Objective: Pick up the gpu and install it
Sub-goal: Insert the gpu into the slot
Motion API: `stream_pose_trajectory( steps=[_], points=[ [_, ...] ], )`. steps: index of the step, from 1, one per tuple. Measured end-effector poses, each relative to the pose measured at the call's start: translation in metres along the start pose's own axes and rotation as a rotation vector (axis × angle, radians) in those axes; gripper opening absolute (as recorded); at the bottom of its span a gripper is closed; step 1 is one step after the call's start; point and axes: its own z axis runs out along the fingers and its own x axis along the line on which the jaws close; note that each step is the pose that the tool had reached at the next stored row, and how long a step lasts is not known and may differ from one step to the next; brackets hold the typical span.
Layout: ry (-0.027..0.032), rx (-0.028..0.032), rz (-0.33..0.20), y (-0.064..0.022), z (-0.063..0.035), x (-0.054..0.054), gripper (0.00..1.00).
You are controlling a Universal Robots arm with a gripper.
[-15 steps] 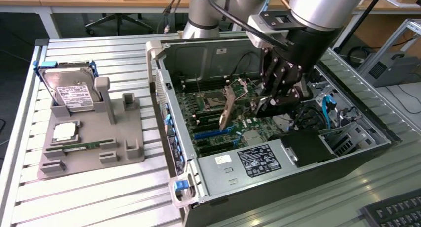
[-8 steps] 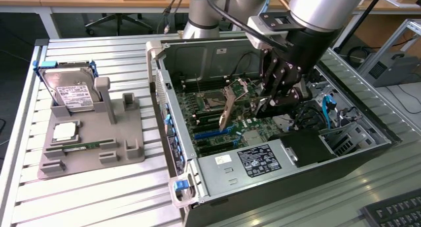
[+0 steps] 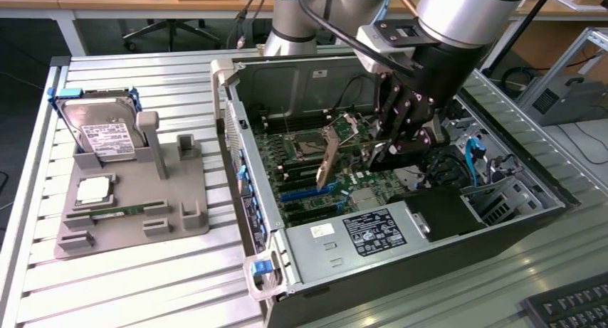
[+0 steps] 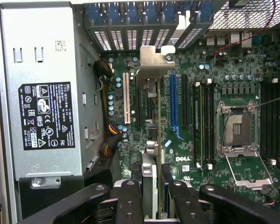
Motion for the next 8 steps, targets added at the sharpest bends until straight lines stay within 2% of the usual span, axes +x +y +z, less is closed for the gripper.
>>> stream_pose_trajectory(
  steps=[8],
  points=[
    [0.0001,0.0000,0.000,0.0000,0.0016,0.0000,0.27]
  ],
)
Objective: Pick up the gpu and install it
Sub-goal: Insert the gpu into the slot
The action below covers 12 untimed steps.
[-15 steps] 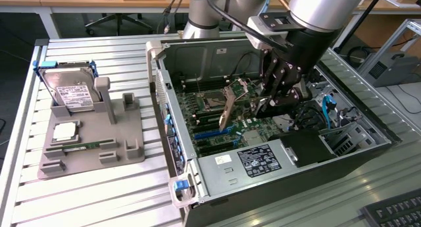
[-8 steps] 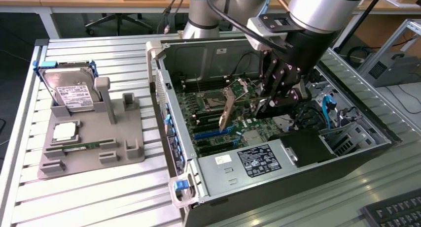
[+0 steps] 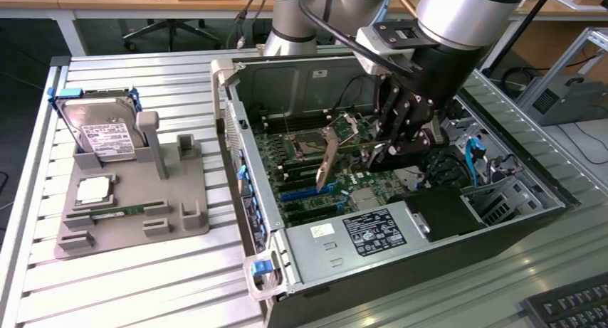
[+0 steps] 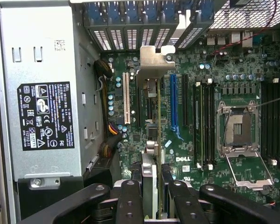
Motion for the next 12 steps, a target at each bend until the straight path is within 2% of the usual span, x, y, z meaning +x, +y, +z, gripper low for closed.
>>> stream_pose_trajectory(
  steps=[12],
  points=[
    [0.0000,0.0000,0.000,0.0000,0.0029,0.0001,0.27]
  ],
)
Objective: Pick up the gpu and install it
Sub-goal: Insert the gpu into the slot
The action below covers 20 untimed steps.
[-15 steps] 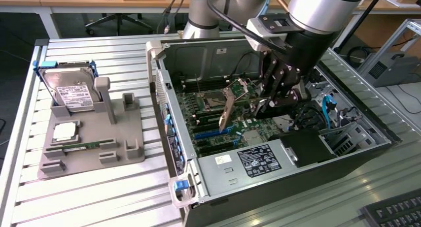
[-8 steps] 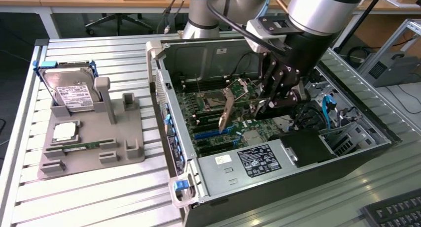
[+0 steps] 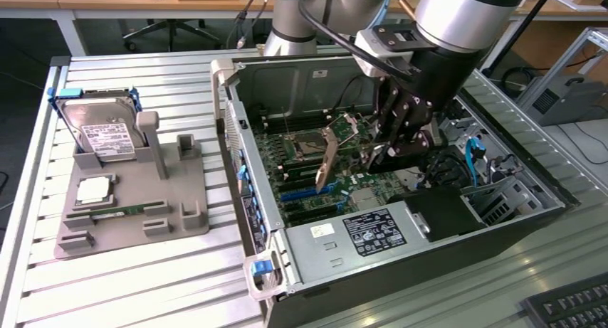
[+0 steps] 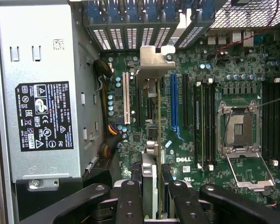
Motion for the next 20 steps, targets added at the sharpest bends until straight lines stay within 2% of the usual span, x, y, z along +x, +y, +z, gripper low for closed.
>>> stream_pose_trajectory(
  steps=[20],
  points=[
    [0.0000,0.0000,0.000,0.0000,0.0037,0.0002,0.27]
  ],
)
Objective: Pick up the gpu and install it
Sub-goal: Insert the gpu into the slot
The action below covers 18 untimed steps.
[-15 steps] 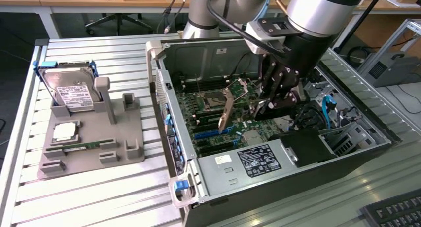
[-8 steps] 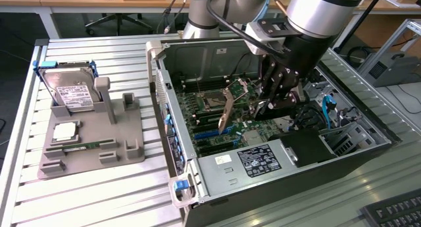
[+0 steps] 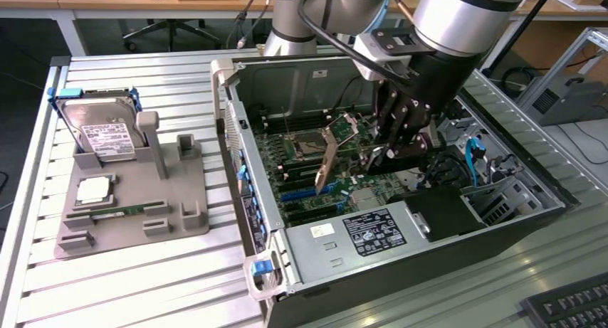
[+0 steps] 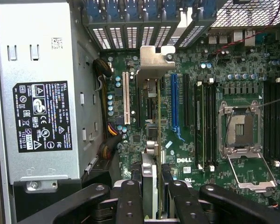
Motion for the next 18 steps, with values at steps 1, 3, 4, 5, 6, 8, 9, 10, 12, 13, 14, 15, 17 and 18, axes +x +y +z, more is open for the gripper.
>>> stream_pose_trajectory(
  steps=[1,3,4,5,6,8,9,10,12,13,14,15,17,18],
  points=[
    [-0.0001,0.0000,0.000,0.0000,0.0001,0.0000,0.27],
    [0.0000,0.0000,0.000,0.0000,0.0004,0.0000,0.27],
    [-0.0001,0.0000,0.000,0.0000,0.0006,0.0000,0.27],
    [0.0000,0.0000,0.000,0.0000,0.0007,0.0000,0.27],
    [0.0000,0.0000,0.000,0.0000,0.0009,0.0001,0.27],
    [0.0000,0.0000,0.000,0.0000,0.0012,0.0001,0.27],
    [-0.0001,0.0000,0.000,0.0000,0.0014,0.0001,0.27],
    [-0.0001,0.0000,0.000,0.0000,0.0017,0.0001,0.27],
    [-0.0001,0.0000,0.000,0.0000,0.0022,0.0002,0.27],
    [-0.0001,0.0000,0.000,0.0000,0.0023,0.0002,0.27],
    [-0.0001,0.0000,0.000,0.0000,0.0026,0.0002,0.27],
    [0.0000,0.0000,0.000,-0.0001,0.0027,0.0002,0.27],
    [0.0000,0.0000,0.000,-0.0001,0.0031,0.0002,0.27],
    [-0.0001,0.0000,0.000,-0.0001,0.0033,0.0002,0.27]
  ],
)
